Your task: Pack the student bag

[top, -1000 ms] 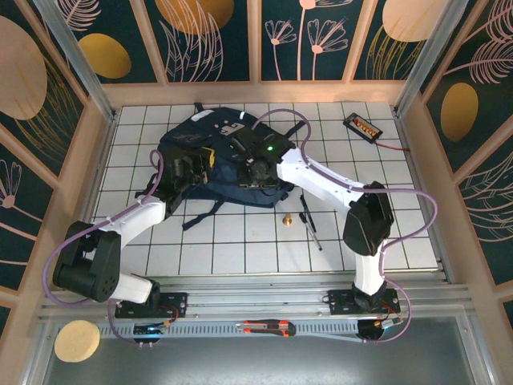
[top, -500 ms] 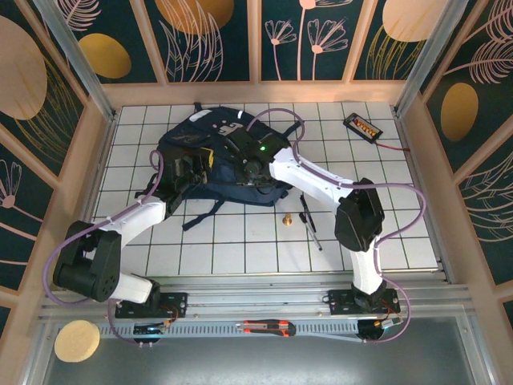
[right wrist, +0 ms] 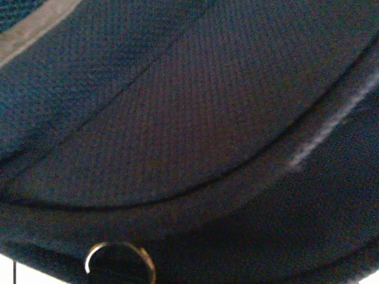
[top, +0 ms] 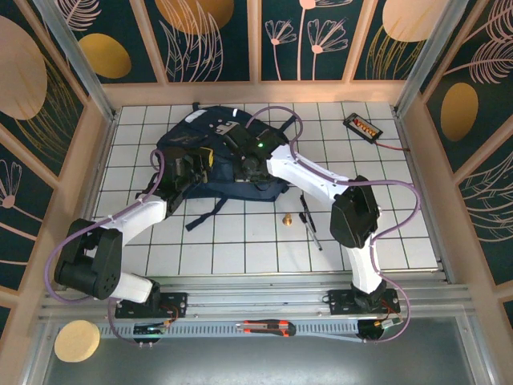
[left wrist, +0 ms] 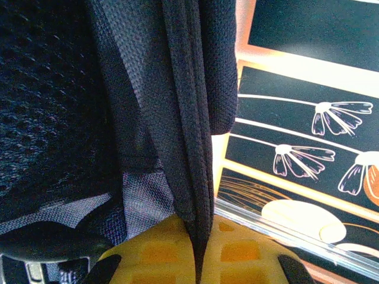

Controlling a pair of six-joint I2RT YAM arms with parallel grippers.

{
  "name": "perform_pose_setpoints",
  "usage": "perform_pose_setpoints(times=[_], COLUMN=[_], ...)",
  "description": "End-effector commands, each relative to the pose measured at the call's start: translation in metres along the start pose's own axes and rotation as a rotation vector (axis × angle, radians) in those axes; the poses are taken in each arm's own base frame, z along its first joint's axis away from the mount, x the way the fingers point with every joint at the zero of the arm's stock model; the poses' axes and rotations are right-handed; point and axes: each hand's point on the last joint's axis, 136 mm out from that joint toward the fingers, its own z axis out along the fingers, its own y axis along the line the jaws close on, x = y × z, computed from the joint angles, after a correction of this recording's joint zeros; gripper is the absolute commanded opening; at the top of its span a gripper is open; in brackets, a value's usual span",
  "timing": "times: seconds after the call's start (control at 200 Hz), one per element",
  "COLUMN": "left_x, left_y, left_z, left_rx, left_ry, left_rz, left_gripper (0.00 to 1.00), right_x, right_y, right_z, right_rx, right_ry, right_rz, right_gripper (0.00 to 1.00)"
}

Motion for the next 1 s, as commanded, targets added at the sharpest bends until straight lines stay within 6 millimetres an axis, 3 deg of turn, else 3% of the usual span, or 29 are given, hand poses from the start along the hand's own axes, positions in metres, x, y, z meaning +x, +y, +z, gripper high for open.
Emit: perform_pose_setpoints(times=[0.0, 0.19, 0.385, 0.525, 0.631, 0.876, 0.996], left_x=[0.030, 0.021, -0.002, -0.023, -0.030, -0.046, -0.065], left_y=[-0.057, -0.041, -0.017, -0.003, 0.005, 0.013, 0.010], left_z=[-0.007, -0.008, -0.013, -0.020, -0.021, -0.015, -0.013], left_rx=[0.173, 0.107, 0.005, -0.054, -0.082, -0.172, -0.199], left_ry=[0.109, 0.096, 0.106, 0.088, 0.096, 0.128, 0.111], left_rz=[0.009, 0.098, 0.180, 0.217, 0.241, 0.341, 0.378], left_gripper=[0.00, 0.00, 0.00, 0.00, 0.00, 0.00, 0.00], right_x=[-0.022, -0.009, 0.019, 0.018, 0.014, -0.009, -0.012], right_y=[-0.002, -0.032, -0.091, -0.131, -0.150, -0.128, -0.089], right_z=[-0.005, -0.005, 0.011, 0.002, 0.001, 0.006, -0.010], right_rx=[-0.008, 0.030, 0.103, 0.145, 0.144, -0.017, -0.212], right_ry=[-0.071, 0.003, 0.107, 0.084, 0.078, -0.008, -0.044], right_rz=[0.007, -0.002, 0.025, 0.067, 0.083, -0.042, -0.089], right_gripper=[0.00, 0.00, 0.00, 0.00, 0.00, 0.00, 0.00])
